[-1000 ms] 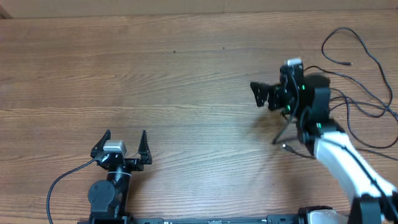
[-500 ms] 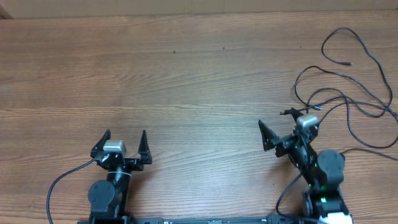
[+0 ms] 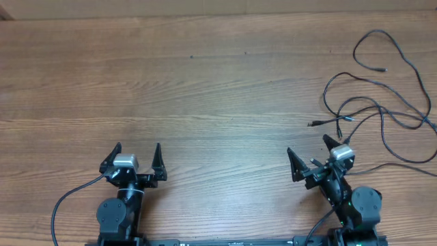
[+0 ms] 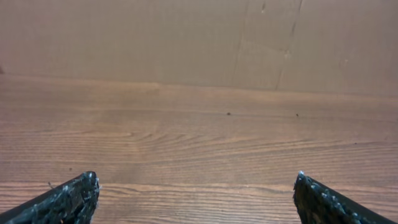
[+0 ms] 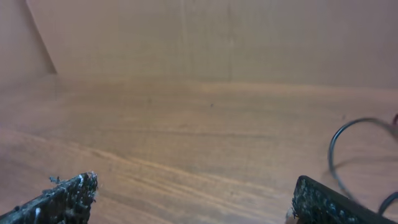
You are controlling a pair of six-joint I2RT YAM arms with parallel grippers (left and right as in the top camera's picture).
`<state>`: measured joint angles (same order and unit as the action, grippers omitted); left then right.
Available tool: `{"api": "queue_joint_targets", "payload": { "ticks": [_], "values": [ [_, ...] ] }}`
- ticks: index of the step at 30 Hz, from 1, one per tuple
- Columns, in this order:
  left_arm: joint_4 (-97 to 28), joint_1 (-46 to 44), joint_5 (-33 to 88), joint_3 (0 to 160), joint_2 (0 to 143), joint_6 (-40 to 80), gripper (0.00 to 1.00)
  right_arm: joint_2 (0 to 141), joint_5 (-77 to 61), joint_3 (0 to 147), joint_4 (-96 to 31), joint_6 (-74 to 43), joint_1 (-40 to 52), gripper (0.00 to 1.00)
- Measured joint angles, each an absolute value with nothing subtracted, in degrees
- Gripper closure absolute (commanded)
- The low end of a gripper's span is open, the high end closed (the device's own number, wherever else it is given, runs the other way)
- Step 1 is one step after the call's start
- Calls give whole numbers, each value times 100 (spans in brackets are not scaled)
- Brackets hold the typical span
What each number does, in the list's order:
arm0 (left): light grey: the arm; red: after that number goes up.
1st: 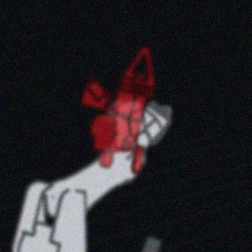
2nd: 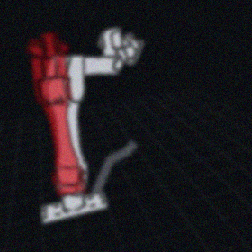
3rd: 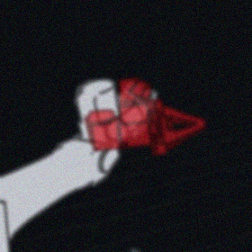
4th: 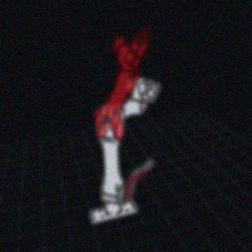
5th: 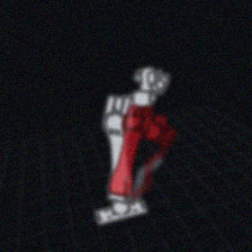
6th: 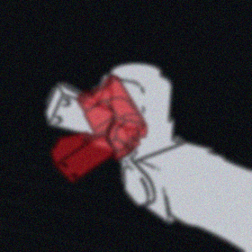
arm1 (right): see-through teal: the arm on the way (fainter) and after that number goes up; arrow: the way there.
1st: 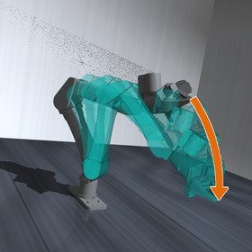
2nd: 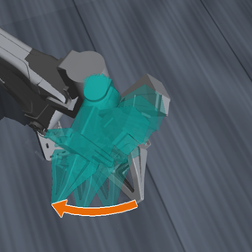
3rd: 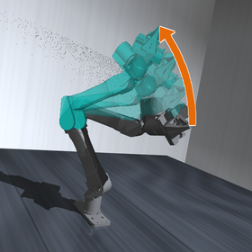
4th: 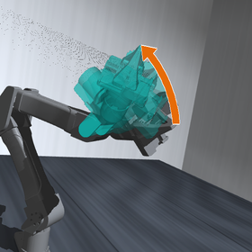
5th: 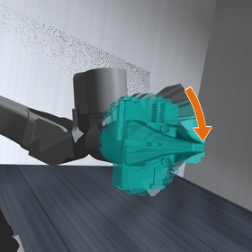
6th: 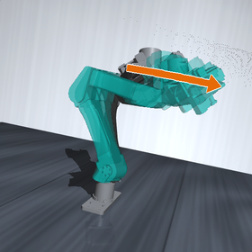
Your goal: Untangle cables
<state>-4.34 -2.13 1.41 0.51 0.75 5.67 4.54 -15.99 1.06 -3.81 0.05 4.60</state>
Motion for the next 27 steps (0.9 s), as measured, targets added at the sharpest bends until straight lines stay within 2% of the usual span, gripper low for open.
{"api": "queue_joint_targets", "payload": {
  "ticks": [15,27],
  "values": [
    [-436,-213,141,51,75,567,0,73,-893,106,-384,252,460,0],
    [-436,-213,141,51,75,567,0,73,-1116,106,-388,862,460,0]
  ]
}}
